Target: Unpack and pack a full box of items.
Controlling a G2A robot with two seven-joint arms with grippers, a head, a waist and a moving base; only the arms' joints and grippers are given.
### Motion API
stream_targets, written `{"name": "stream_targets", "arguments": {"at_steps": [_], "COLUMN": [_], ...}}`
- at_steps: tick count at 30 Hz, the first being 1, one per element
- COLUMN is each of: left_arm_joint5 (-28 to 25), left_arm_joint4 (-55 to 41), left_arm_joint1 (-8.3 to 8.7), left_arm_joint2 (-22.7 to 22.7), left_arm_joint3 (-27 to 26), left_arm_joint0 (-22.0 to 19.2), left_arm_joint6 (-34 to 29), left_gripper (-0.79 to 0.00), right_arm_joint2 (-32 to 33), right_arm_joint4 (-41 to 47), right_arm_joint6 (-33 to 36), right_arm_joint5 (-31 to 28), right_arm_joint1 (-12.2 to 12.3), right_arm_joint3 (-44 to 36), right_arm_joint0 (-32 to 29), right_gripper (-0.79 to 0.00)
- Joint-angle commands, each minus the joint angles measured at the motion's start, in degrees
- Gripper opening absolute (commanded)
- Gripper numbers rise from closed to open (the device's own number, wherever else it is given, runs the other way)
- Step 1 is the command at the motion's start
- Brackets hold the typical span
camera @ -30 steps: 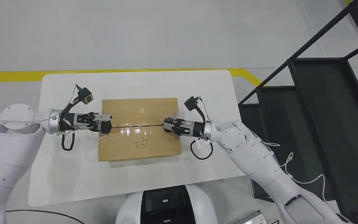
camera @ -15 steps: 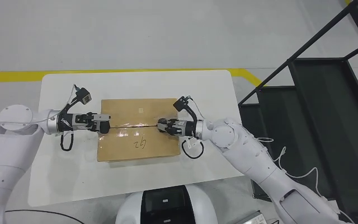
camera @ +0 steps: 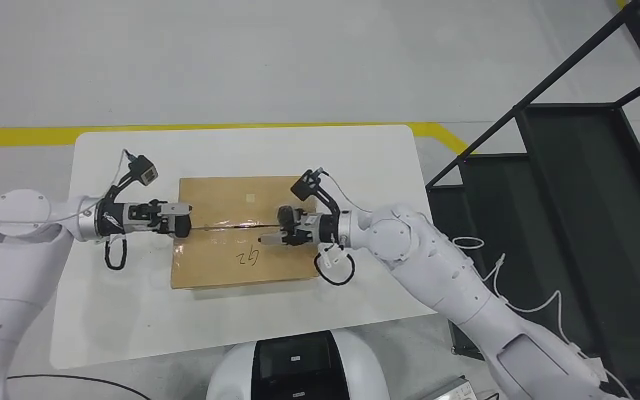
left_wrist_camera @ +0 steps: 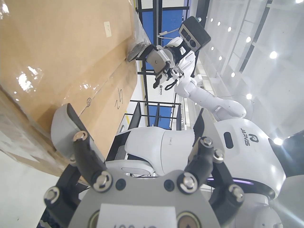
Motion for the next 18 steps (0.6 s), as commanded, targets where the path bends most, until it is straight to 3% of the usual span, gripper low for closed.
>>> {"name": "stream_targets", "arguments": {"at_steps": [1, 18], "left_arm_joint5": [-0.23, 0.19], "left_arm_joint4": [-0.54, -0.18], "left_arm_joint1": [0.14, 0.59], "left_arm_joint2": [-0.73, -3.78], "left_arm_joint3": [0.05, -0.27], "left_arm_joint0": [0.37, 2.74], "left_arm_joint6": [-0.28, 0.88], "left_gripper": [0.0, 0.0], "right_arm_joint2": [-0.43, -2.75], "right_arm_joint4": [-0.19, -0.27], "right_arm_joint6": [0.43, 2.14], "right_arm_joint5": [0.12, 0.17], "right_arm_joint1": [-0.17, -1.72], "right_arm_joint3": [-0.35, -0.52], "right_arm_joint0": [0.45, 4.2], "right_gripper": [0.0, 0.0]}}
